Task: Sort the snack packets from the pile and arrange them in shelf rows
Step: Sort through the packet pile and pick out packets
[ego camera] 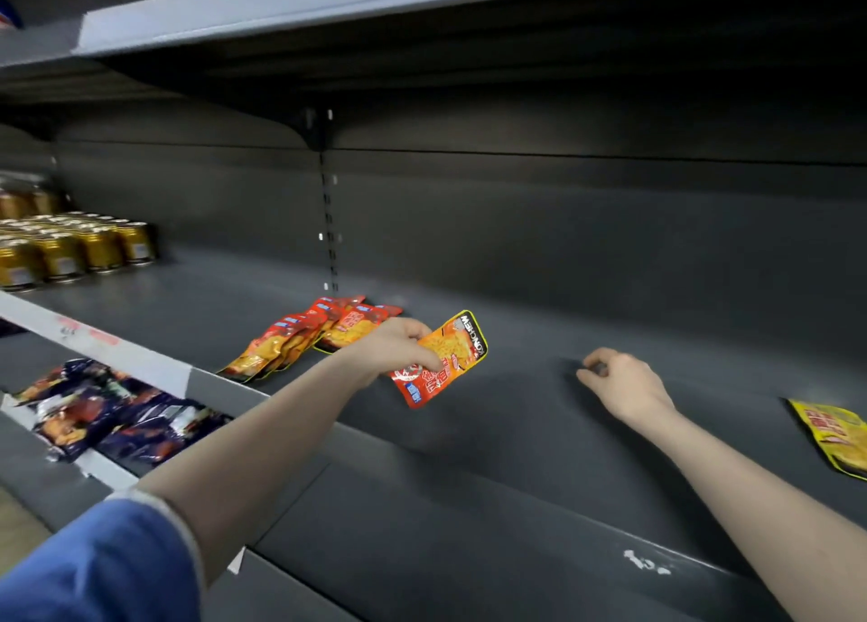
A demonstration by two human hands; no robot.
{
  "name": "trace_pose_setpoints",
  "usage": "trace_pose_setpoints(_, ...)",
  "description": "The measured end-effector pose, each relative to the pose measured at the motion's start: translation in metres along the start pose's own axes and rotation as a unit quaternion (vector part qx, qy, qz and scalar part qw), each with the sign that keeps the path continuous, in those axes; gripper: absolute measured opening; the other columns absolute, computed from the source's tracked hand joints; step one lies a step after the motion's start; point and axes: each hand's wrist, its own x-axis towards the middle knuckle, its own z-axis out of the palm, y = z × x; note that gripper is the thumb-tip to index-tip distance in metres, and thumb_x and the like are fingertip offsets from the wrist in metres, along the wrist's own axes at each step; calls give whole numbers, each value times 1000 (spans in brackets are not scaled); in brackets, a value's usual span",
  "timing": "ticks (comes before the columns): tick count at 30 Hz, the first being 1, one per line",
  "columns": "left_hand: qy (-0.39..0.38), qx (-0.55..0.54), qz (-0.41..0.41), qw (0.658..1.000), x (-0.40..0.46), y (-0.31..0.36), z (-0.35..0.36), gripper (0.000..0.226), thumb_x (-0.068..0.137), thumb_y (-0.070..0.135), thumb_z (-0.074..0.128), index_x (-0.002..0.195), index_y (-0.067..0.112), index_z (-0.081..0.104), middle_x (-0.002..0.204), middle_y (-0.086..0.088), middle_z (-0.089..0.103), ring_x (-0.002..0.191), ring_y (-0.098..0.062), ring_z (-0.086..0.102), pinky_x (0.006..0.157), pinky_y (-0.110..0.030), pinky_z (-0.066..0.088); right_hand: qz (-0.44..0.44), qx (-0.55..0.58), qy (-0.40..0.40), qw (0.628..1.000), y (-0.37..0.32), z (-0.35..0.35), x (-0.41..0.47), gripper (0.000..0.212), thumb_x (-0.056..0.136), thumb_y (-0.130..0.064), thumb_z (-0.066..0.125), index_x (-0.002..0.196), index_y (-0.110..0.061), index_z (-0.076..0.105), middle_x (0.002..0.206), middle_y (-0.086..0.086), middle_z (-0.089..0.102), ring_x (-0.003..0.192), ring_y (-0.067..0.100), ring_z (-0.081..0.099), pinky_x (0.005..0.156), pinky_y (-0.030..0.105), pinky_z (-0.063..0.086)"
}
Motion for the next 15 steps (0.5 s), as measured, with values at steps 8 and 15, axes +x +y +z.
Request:
trace_pose_setpoints(8,-8,17,37,999,33,-39,-83,26,71,10,79,89,18,64,96,-9,72,77,-18,67,75,-30,53,38,-2,40,998,-67,42,9,24,93,-30,55,112,-16,61,116,7,63,108,28,56,89,32,42)
trace_pose_setpoints(15,-41,4,110,993,56,-66,-164,35,62,16,87,89,21,66,91,-3,69,83,-19,67,79,-31,54,105,-10,80,991,-125,77,7,27,94,-30,53,116,-15,59,120,7,62,108,28,56,87,31,43)
